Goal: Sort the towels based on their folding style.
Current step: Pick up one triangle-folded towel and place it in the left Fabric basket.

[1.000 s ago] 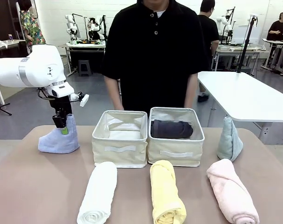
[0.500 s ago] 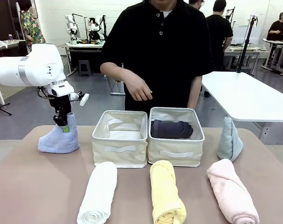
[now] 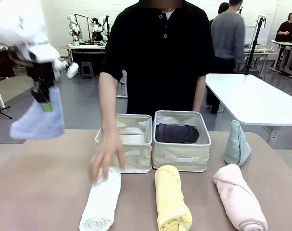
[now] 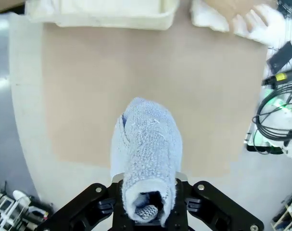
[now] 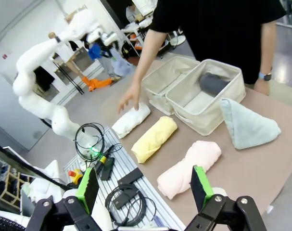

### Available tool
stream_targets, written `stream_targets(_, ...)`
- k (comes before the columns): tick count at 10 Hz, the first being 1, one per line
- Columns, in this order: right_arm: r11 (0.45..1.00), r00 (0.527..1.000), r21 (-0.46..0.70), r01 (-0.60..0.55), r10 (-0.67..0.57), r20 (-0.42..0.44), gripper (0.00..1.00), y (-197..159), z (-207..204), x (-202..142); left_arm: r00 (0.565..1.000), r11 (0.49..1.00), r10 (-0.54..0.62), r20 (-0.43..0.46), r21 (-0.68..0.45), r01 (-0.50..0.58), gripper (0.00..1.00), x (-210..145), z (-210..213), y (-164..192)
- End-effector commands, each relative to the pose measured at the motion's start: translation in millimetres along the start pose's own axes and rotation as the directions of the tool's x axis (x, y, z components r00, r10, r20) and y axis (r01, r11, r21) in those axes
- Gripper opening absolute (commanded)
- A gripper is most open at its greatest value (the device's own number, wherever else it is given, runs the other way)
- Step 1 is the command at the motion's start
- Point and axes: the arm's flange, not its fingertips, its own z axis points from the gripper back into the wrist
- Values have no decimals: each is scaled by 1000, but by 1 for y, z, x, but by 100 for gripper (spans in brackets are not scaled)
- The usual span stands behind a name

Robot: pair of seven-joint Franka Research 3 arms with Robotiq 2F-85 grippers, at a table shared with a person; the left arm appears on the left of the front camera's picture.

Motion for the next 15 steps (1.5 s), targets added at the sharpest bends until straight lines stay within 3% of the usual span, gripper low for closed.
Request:
stream_targets(1, 1000, 1000, 14, -16, 16, 21, 100, 1, 1, 3, 999, 999, 19, 50, 46, -21, 0, -13, 31, -38)
stream_targets(2, 1000, 1000, 14, -16, 16, 21, 100, 1, 1, 3, 997, 999, 16, 71, 46, -19, 0, -20, 34, -43)
stream_targets(4, 1000, 1000, 14, -16, 16, 21, 100, 1, 1, 3, 999, 999, 43, 14, -16, -43, 0, -51, 25, -55)
stream_targets(5, 1000, 1000, 14, -16, 16, 21, 100, 1, 1, 3, 995, 994, 100, 9, 40, -100, 0, -93, 29, -90)
stream_targets(6, 1000, 1000, 14, -16, 16, 21, 100, 1, 1, 3, 983, 972, 172, 64, 148, -180, 0, -131, 28, -128)
stream_targets(8, 1000, 1000, 14, -16, 16, 21, 100, 1, 1, 3, 968, 951, 224, 109, 194, -242, 0, -132, 19, -155)
stream_targets(10, 1000, 1000, 14, -16, 16, 21, 100, 1, 1, 3, 966, 952, 232, 109, 176, -249, 0, -135, 19, -152)
stream_targets(12, 1000, 1000, 14, -16, 16, 21, 100, 1, 1, 3, 944, 937, 322, 67, 120, -328, 0, -130, 19, -147)
stream_targets(13, 1000, 1000, 14, -16, 16, 21, 100, 1, 1, 3, 965, 956, 228, 126, 158, -247, 0, -140, 22, -163)
stream_targets(15, 1000, 1000, 14, -16, 16, 21, 100, 1, 1, 3, 965, 956, 228, 126, 158, -247, 0, -140, 22, -163)
